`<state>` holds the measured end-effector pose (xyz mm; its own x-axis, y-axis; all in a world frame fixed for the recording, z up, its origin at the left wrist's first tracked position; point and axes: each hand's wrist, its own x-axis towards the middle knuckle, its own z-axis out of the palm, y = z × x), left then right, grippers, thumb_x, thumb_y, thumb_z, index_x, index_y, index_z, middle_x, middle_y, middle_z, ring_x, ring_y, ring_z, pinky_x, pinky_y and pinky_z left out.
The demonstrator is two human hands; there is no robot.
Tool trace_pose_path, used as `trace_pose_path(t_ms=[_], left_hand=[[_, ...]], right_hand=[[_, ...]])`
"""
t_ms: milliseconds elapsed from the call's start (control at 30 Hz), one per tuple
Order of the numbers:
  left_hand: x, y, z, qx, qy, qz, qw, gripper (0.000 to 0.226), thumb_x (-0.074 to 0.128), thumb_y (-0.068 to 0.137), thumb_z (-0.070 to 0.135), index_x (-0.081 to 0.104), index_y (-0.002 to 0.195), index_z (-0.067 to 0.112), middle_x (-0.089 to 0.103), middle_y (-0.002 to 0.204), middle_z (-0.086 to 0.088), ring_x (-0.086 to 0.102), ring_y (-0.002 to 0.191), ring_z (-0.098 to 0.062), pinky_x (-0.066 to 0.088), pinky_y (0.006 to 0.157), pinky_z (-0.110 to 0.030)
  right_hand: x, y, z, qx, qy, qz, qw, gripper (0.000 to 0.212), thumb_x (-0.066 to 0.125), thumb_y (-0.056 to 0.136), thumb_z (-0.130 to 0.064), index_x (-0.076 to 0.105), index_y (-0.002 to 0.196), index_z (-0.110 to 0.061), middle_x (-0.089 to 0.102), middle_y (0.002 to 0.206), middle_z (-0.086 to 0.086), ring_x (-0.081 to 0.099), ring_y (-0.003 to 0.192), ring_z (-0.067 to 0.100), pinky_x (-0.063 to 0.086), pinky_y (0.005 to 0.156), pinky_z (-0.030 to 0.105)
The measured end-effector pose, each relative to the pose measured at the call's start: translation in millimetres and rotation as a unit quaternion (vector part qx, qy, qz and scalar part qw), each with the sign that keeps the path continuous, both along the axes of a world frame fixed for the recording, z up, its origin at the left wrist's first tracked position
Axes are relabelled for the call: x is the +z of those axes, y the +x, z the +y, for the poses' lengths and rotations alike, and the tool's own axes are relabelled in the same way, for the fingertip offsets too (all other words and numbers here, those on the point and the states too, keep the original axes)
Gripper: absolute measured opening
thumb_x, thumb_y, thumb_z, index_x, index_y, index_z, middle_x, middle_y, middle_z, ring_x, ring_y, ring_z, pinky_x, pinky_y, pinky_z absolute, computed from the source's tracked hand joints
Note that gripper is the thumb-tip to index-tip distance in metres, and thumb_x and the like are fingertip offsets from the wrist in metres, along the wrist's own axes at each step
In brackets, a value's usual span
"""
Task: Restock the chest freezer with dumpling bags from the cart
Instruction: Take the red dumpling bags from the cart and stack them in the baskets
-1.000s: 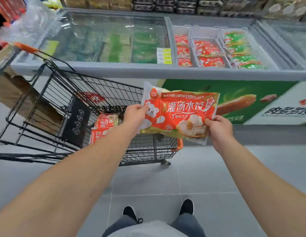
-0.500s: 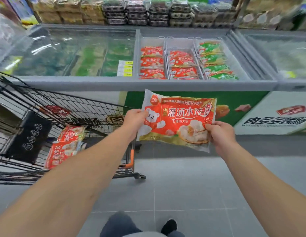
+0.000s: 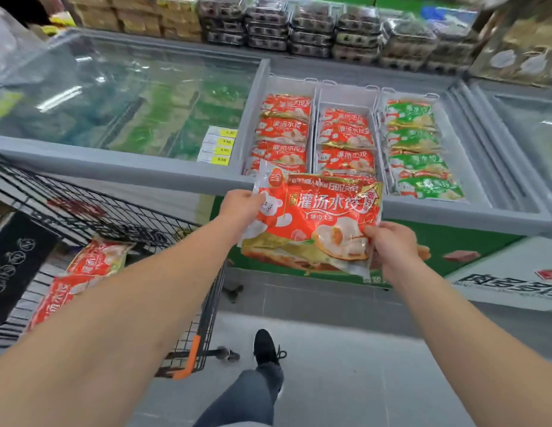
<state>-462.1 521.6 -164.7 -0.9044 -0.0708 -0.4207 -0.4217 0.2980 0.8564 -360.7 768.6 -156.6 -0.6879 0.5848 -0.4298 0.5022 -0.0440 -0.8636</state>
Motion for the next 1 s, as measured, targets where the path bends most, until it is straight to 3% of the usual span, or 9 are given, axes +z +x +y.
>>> trace_pose_path(t_ms=[233,500,567,633,767,833,900,933,1000], left_hand=[[-3.3,-112.4,26.3,0.006,0.019,-0.013,1.0,0.021,0.06,0.094,0.032,0.07,0.097,0.014,0.074,0.104,-0.005,0.07,0.097,-0.024,0.057,0.09,-0.042],[-19.8,-208.3,51.4,0.052,0.031,-0.038,0.997,0.015,0.062,0.093,0.019,0.062,0.078,0.019,0.072,0.1,-0.008,0.069,0.095,-0.024,0.057,0.088,-0.039],[-26.2,-228.8,57.8,0.061,0.016,-0.036,0.997,0.017,0.063,0.091,0.018,0.062,0.074,0.019,0.072,0.098,-0.008,0.069,0.094,-0.026,0.056,0.086,-0.038],[-34.1,-251.4,65.3,0.063,-0.006,-0.035,0.997,0.017,0.064,0.088,0.018,0.062,0.071,0.015,0.072,0.095,-0.01,0.068,0.09,-0.026,0.057,0.079,-0.035],[-57.6,-304.5,85.6,0.063,-0.034,-0.062,0.995,0.012,0.061,0.089,0.014,0.065,0.086,0.003,0.062,0.08,-0.008,0.055,0.065,-0.017,0.043,0.044,-0.021],[-73.3,-329.2,94.6,0.056,-0.037,-0.088,0.994,0.016,0.063,0.085,0.018,0.068,0.089,0.003,0.069,0.085,-0.008,0.065,0.073,-0.021,0.052,0.055,-0.022],[-91.7,-357.5,106.0,0.062,-0.039,-0.111,0.991,0.018,0.065,0.079,0.023,0.071,0.088,0.009,0.074,0.091,-0.009,0.071,0.086,-0.027,0.059,0.077,-0.033],[-98.3,-368.7,110.1,0.058,-0.05,-0.122,0.99,0.017,0.064,0.078,0.024,0.07,0.088,0.012,0.074,0.091,-0.008,0.071,0.088,-0.027,0.058,0.083,-0.037],[-111.1,-393.9,117.1,0.056,-0.076,-0.126,0.987,0.02,0.062,0.076,0.027,0.068,0.092,0.015,0.073,0.094,-0.006,0.069,0.091,-0.029,0.056,0.087,-0.038]], right_hand=[[-2.8,-125.5,27.9,0.019,-0.001,-0.023,1.0,0.007,0.072,0.085,-0.009,0.069,0.091,-0.009,0.075,0.096,0.008,0.071,0.093,0.028,0.057,0.091,0.05],[-19.2,-238.9,50.8,0.034,0.003,-0.049,0.998,0.01,0.069,0.088,-0.008,0.066,0.082,-0.016,0.074,0.093,0.008,0.071,0.091,0.029,0.058,0.087,0.045],[-28.2,-264.4,56.3,0.042,0.002,-0.061,0.997,0.012,0.067,0.088,-0.006,0.066,0.079,-0.014,0.074,0.091,0.011,0.069,0.085,0.028,0.054,0.079,0.04],[-39.7,-291.8,61.6,0.044,0.005,-0.063,0.997,0.016,0.066,0.088,-0.004,0.064,0.076,-0.014,0.071,0.084,0.009,0.065,0.075,0.025,0.05,0.069,0.037],[-69.2,-353.8,76.9,0.073,0.016,-0.092,0.993,0.012,0.065,0.086,-0.007,0.064,0.075,-0.012,0.066,0.073,0.005,0.06,0.067,0.022,0.044,0.059,0.029],[-88.9,-383.1,84.8,0.093,0.029,-0.108,0.989,0.004,0.066,0.081,-0.014,0.065,0.078,-0.011,0.064,0.074,0.009,0.059,0.067,0.023,0.041,0.056,0.028],[-112.0,-414.5,94.6,0.114,0.039,-0.145,0.982,0.023,0.066,0.076,-0.023,0.068,0.095,-0.011,0.067,0.089,0.012,0.065,0.08,0.027,0.05,0.067,0.034],[-122.8,-428.5,96.5,0.125,0.039,-0.167,0.977,0.033,0.066,0.077,-0.025,0.068,0.107,-0.01,0.068,0.097,0.011,0.066,0.088,0.029,0.052,0.074,0.038],[-134.7,-456.4,95.0,0.147,0.02,-0.193,0.97,0.034,0.063,0.081,-0.023,0.065,0.111,-0.008,0.064,0.096,0.009,0.062,0.086,0.027,0.047,0.071,0.035]])
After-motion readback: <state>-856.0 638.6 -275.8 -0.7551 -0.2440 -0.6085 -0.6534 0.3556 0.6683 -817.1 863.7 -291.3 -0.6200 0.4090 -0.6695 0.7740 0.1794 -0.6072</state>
